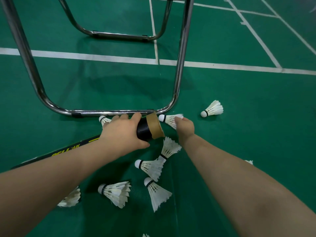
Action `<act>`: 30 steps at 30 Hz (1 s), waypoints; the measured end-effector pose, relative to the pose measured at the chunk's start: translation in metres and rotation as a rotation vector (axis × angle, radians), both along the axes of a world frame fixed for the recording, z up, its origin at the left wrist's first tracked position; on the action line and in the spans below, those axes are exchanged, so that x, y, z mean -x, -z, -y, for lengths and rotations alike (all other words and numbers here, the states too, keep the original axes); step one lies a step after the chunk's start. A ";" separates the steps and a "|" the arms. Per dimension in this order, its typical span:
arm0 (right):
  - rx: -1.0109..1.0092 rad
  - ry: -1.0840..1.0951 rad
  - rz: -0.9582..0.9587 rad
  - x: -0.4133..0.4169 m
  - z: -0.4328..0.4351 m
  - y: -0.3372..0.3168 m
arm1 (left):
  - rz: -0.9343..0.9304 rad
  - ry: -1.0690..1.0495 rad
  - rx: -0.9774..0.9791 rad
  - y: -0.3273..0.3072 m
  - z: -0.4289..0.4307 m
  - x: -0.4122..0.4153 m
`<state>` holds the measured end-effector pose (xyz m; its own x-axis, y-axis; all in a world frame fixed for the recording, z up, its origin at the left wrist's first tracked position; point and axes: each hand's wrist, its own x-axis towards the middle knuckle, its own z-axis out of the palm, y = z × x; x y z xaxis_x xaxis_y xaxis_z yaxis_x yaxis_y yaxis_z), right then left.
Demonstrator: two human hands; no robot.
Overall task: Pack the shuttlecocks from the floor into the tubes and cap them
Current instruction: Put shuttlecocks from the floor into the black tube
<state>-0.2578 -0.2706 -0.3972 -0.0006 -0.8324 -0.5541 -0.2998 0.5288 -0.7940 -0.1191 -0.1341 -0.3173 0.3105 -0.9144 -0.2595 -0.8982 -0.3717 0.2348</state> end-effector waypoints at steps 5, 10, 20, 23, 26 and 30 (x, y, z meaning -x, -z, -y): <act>0.134 0.044 0.130 0.007 -0.010 -0.041 | -0.065 -0.055 0.086 0.000 -0.002 -0.001; 0.407 -0.294 0.198 0.011 -0.034 -0.089 | -0.051 -0.052 0.162 -0.005 -0.014 0.002; 0.199 -0.779 0.076 0.017 -0.073 -0.121 | -0.050 -0.002 0.194 -0.016 -0.043 0.001; 0.104 -0.807 0.105 0.017 -0.072 -0.131 | -0.094 -0.007 0.200 -0.022 -0.048 -0.006; 0.116 -0.909 0.127 0.018 -0.076 -0.142 | -0.110 0.008 0.215 -0.028 -0.055 -0.009; 0.089 -1.188 0.108 0.011 -0.095 -0.151 | -0.067 0.059 0.252 -0.038 -0.064 -0.007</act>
